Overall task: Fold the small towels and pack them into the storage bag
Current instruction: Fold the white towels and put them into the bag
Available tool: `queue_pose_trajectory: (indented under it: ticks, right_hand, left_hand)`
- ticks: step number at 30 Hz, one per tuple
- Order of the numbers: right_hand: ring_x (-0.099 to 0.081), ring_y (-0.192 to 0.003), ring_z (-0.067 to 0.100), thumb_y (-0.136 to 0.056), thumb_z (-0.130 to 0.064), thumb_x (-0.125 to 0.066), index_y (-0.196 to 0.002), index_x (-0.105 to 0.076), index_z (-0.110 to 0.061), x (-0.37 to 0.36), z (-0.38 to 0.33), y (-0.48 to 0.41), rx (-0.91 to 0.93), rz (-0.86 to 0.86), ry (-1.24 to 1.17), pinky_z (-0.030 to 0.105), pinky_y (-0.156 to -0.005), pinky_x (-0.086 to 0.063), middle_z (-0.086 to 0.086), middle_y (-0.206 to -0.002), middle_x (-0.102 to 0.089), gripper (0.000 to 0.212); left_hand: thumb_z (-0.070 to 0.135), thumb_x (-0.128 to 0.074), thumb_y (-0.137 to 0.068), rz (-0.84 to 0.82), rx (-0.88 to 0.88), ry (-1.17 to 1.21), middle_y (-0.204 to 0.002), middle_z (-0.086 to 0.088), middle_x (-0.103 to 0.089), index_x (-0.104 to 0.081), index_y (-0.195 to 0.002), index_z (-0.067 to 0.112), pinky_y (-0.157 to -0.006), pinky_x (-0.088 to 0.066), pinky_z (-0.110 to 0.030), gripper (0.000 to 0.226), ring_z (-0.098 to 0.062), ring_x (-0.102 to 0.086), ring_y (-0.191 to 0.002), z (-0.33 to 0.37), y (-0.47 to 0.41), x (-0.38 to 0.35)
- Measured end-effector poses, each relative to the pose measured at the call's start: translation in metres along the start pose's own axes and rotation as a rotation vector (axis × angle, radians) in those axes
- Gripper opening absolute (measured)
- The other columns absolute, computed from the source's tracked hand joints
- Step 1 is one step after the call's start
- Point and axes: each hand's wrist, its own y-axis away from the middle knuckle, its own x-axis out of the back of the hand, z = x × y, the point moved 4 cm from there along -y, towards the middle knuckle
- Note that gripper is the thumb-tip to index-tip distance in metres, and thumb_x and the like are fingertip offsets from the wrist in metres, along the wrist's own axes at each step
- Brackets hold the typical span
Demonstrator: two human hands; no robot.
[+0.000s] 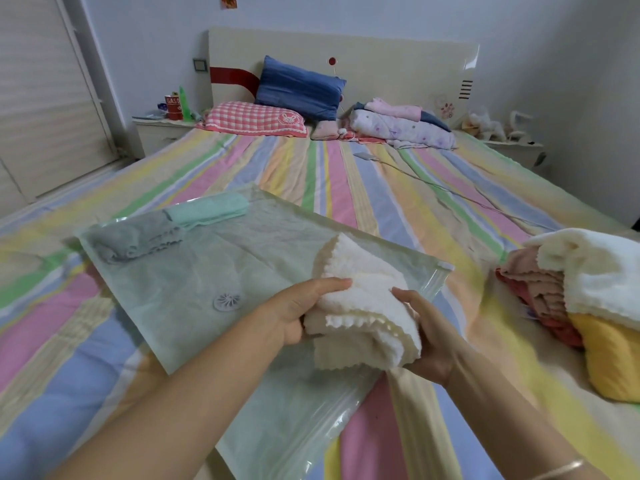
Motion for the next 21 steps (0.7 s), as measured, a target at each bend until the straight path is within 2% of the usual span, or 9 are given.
queue_pose_trajectory:
  ticks: [2,4,5,8,10,14,15,17,21]
  right_hand:
    - [-0.071,-0.083,0.030,-0.087,-0.031,-0.061,-0.116,-0.066,-0.005,0.002,0.005,0.003,-0.009,-0.011,-0.023,0.037,-0.069,-0.058,0.016,-0.106,-0.071,0.039]
    - [-0.069,-0.090,0.031,-0.087,-0.028,-0.062,-0.122,-0.062,-0.004,0.005,0.012,0.002,-0.032,0.005,-0.009,0.038,-0.075,-0.057,0.017,-0.114,-0.068,0.043]
    - [-0.068,-0.094,0.032,-0.087,-0.026,-0.062,-0.124,-0.061,-0.003,0.006,0.015,0.002,-0.046,0.009,-0.004,0.040,-0.079,-0.056,0.018,-0.116,-0.067,0.044]
    - [-0.066,-0.102,0.035,-0.086,-0.020,-0.062,-0.125,-0.060,-0.002,0.002,0.021,0.002,-0.090,-0.001,0.006,0.044,-0.087,-0.053,0.019,-0.119,-0.066,0.043]
    - [-0.064,-0.108,0.036,-0.086,-0.019,-0.063,-0.126,-0.059,-0.003,0.000,0.025,0.001,-0.109,-0.014,0.013,0.047,-0.094,-0.050,0.020,-0.120,-0.065,0.044]
    - [-0.063,-0.110,0.036,-0.083,-0.032,-0.069,-0.125,-0.061,-0.005,0.000,0.023,-0.002,-0.097,-0.007,-0.010,0.049,-0.095,-0.049,0.020,-0.120,-0.065,0.051]
    - [-0.064,-0.108,0.035,-0.081,-0.038,-0.071,-0.123,-0.062,-0.005,0.002,0.022,-0.003,-0.090,0.006,-0.001,0.048,-0.094,-0.049,0.020,-0.119,-0.066,0.054]
    - [-0.067,-0.103,0.034,-0.078,-0.044,-0.071,-0.118,-0.065,-0.005,0.004,0.022,-0.003,-0.095,0.031,0.042,0.046,-0.090,-0.052,0.020,-0.115,-0.068,0.056]
    - [-0.071,-0.079,0.031,-0.075,-0.028,-0.072,-0.116,-0.064,-0.002,0.006,0.022,-0.001,-0.111,0.068,0.127,0.038,-0.067,-0.059,0.019,-0.099,-0.072,0.049]
  left_hand:
    - [0.056,-0.078,-0.065,0.072,0.021,-0.129,-0.115,-0.005,-0.071,-0.066,-0.119,0.020,-0.095,-0.052,-0.038,0.066,-0.023,-0.066,-0.103,-0.003,-0.005,0.007]
    - [0.071,-0.078,-0.047,0.196,-0.004,-0.285,-0.125,-0.002,-0.064,-0.058,-0.128,0.019,-0.098,-0.049,-0.037,0.098,-0.022,-0.061,-0.112,-0.004,-0.008,0.015]
    - [0.071,-0.077,-0.048,0.258,-0.037,-0.360,-0.126,-0.002,-0.063,-0.055,-0.131,0.016,-0.095,-0.050,-0.035,0.102,-0.021,-0.061,-0.111,-0.005,-0.010,0.018]
    - [0.055,-0.077,-0.067,0.391,-0.149,-0.577,-0.123,-0.002,-0.062,-0.057,-0.123,0.009,-0.091,-0.050,-0.031,0.076,-0.021,-0.061,-0.106,-0.003,-0.012,0.025]
    - [0.041,-0.075,-0.078,0.418,-0.196,-0.636,-0.096,-0.003,-0.067,-0.064,-0.097,0.008,-0.077,-0.050,-0.028,0.039,-0.019,-0.063,-0.088,-0.004,-0.014,0.026]
    - [0.027,-0.075,-0.081,0.317,-0.177,-0.445,-0.086,-0.001,-0.071,-0.066,-0.094,0.011,-0.051,-0.046,-0.015,0.022,-0.012,-0.065,-0.073,-0.004,-0.010,0.019]
    - [0.025,-0.077,-0.080,0.282,-0.166,-0.380,-0.087,-0.001,-0.073,-0.067,-0.098,0.011,-0.051,-0.048,-0.015,0.025,-0.013,-0.068,-0.074,-0.005,-0.009,0.017]
    - [0.023,-0.077,-0.080,0.215,-0.159,-0.308,-0.093,-0.005,-0.075,-0.067,-0.107,0.008,-0.063,-0.056,-0.023,0.032,-0.017,-0.072,-0.082,-0.006,-0.009,0.012]
    - [0.030,-0.070,-0.086,0.222,-0.253,-0.486,-0.106,-0.002,-0.071,-0.064,-0.114,0.012,-0.084,-0.055,-0.031,0.033,-0.016,-0.068,-0.095,-0.006,-0.012,0.002]
